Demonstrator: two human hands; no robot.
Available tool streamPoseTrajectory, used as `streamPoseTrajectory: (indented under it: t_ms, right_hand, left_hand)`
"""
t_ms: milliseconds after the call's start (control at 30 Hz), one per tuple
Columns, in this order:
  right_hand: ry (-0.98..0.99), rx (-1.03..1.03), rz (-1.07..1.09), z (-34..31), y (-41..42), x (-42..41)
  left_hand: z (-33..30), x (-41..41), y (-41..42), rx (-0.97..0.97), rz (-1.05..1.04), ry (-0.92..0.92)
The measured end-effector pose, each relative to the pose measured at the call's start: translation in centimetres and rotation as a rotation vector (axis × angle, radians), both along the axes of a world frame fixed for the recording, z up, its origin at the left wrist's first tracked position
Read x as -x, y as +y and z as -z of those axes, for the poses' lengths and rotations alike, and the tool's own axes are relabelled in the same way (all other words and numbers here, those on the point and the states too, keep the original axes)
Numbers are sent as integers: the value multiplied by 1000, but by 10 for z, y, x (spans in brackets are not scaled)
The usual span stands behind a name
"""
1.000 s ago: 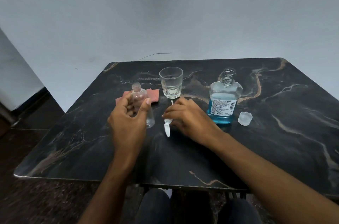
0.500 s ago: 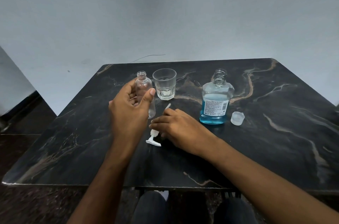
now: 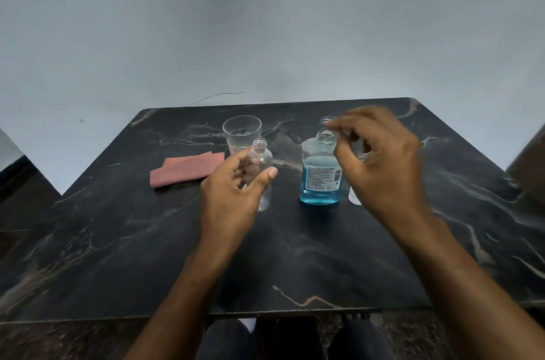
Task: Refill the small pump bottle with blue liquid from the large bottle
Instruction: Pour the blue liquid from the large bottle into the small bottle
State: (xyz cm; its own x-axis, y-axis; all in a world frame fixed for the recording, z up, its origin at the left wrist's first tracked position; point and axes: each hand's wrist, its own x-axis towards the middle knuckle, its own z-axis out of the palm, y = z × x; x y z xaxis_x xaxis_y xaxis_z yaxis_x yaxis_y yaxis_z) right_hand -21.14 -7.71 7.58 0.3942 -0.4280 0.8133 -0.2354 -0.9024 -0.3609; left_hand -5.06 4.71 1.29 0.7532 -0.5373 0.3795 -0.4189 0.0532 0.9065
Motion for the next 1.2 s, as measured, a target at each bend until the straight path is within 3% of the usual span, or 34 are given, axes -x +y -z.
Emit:
streamPoseTrajectory:
  t_ms: [67, 167, 300, 433, 767, 1200]
  right_hand:
    - [5, -80, 44, 4, -9, 0]
    - [93, -372, 25, 16, -21, -2]
    - [95, -830, -254, 38, -35, -8]
    - [-44, -996, -451, 57, -44, -14]
    - [-84, -787, -394, 56, -52, -20]
    - [178, -175, -109, 36, -64, -1]
  left_hand:
    - [4, 1, -5, -23, 13, 6]
    - [6, 2, -11, -50, 48, 50]
    - [7, 5, -18, -25, 84, 150]
    - [8, 8, -22, -29, 122, 184]
    - [10, 15, -21, -33, 143, 210]
    - [4, 17, -26, -17, 112, 228]
